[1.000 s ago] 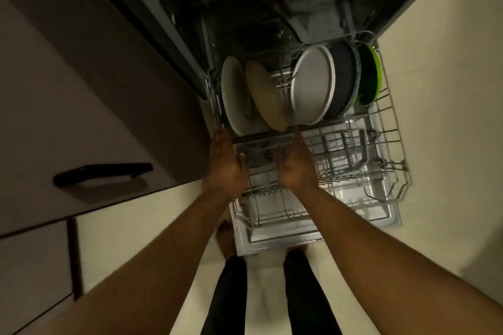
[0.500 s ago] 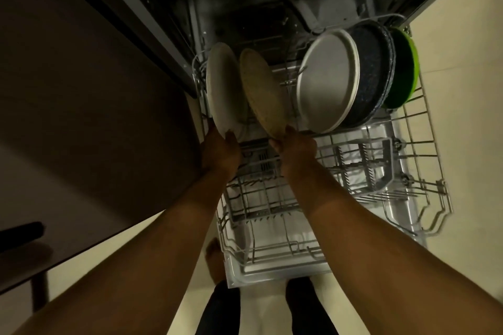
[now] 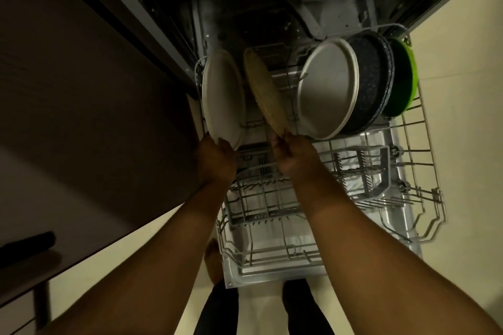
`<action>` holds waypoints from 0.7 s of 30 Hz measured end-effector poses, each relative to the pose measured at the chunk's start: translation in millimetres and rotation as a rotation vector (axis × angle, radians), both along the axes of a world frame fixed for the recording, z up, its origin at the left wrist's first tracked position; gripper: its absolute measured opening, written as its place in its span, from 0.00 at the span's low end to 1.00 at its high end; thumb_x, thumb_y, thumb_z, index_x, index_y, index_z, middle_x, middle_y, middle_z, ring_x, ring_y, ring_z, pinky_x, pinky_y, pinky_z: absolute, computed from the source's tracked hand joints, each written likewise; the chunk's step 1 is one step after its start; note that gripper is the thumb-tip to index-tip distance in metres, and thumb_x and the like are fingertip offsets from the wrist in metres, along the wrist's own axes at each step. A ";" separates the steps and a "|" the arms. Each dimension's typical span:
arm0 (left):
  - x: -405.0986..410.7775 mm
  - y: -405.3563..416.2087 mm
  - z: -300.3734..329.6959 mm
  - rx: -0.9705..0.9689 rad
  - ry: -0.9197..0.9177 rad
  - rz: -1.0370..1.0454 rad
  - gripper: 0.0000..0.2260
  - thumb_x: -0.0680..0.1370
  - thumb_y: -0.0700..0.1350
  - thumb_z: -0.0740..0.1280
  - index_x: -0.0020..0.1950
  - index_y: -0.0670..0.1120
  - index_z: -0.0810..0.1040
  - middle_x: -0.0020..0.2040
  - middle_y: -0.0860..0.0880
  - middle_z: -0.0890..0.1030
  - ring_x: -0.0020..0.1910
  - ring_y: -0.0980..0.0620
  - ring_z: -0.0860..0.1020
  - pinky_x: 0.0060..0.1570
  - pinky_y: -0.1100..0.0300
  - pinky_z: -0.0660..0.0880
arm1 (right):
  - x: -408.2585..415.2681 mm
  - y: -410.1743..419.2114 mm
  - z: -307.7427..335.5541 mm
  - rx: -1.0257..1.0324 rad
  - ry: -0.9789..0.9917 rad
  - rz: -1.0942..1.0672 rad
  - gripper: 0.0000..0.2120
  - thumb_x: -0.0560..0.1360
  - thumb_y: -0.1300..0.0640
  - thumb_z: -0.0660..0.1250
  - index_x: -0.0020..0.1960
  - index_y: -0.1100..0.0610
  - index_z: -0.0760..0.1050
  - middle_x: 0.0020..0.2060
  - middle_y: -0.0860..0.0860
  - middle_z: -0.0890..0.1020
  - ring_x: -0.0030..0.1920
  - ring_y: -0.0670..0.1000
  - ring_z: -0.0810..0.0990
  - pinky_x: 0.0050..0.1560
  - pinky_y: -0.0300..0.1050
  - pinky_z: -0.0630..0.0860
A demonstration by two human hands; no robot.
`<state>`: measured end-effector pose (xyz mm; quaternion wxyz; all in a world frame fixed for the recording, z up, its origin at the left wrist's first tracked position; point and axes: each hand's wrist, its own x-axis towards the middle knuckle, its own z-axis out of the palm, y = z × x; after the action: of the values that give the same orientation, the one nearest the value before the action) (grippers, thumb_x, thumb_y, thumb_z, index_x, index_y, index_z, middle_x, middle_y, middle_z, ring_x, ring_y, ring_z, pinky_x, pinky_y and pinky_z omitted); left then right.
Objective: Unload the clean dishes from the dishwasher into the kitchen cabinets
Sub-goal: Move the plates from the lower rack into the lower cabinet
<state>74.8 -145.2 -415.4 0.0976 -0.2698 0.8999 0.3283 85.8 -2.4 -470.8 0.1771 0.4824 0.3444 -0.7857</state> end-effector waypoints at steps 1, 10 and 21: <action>1.4 0.3 7.9 -0.001 -0.003 -0.015 0.15 0.81 0.41 0.62 0.65 0.35 0.75 0.61 0.35 0.79 0.60 0.37 0.78 0.55 0.54 0.73 | 3.1 1.2 6.0 0.030 0.026 -0.057 0.06 0.76 0.56 0.66 0.43 0.56 0.70 0.45 0.51 0.74 0.50 0.48 0.76 0.62 0.41 0.75; 29.9 -14.6 65.6 0.033 -0.035 0.001 0.13 0.80 0.41 0.62 0.59 0.35 0.78 0.54 0.34 0.81 0.53 0.35 0.80 0.45 0.54 0.72 | 41.6 -5.6 85.8 -0.223 -0.183 -0.496 0.12 0.81 0.70 0.50 0.47 0.61 0.70 0.40 0.58 0.74 0.37 0.52 0.72 0.30 0.40 0.75; 82.2 -4.3 192.8 0.166 -0.102 -0.016 0.11 0.81 0.41 0.61 0.57 0.36 0.78 0.50 0.38 0.82 0.48 0.42 0.80 0.41 0.58 0.71 | 101.5 10.2 204.9 -0.159 -0.251 -0.495 0.09 0.82 0.65 0.55 0.47 0.59 0.72 0.42 0.56 0.74 0.37 0.49 0.70 0.26 0.37 0.69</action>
<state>157.0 -149.5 -222.7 0.1678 -0.2702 0.8656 0.3869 187.3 7.8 -265.9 0.0583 0.6297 0.1288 -0.7639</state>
